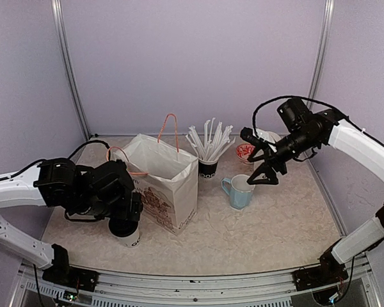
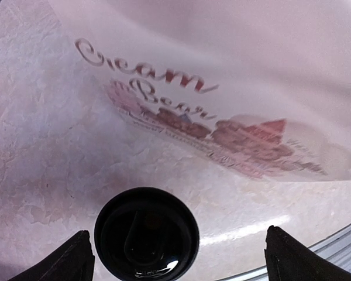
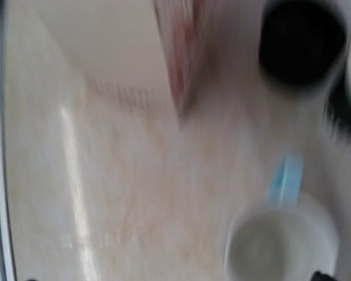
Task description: Pack the takeout coffee
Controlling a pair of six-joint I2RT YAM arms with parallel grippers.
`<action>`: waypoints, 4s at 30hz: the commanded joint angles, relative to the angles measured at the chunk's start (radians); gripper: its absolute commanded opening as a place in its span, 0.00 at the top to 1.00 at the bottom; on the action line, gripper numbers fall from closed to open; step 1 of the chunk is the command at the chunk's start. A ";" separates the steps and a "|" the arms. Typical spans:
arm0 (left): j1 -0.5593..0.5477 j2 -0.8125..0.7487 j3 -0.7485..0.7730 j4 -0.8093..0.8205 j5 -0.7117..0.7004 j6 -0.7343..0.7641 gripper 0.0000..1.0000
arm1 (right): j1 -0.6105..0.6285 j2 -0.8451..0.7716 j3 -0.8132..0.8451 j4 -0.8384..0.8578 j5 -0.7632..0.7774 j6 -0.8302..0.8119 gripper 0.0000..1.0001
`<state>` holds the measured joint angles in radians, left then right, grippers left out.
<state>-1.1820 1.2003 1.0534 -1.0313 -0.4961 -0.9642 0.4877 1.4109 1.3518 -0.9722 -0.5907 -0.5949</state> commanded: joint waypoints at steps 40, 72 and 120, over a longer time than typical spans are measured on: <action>0.645 -0.057 -0.106 0.726 0.438 0.658 0.14 | 0.354 0.636 0.847 0.027 0.261 0.259 0.19; 0.778 0.295 0.192 0.791 0.587 0.732 0.22 | 0.354 0.518 0.738 0.034 0.329 0.196 0.32; 0.180 -0.026 0.162 -0.057 0.301 0.360 0.26 | 0.302 0.260 0.539 0.013 0.286 0.075 0.11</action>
<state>-0.9218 1.2064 1.1904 -0.8227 -0.1066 -0.4114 0.8165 1.7161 1.8950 -0.9329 -0.2600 -0.5041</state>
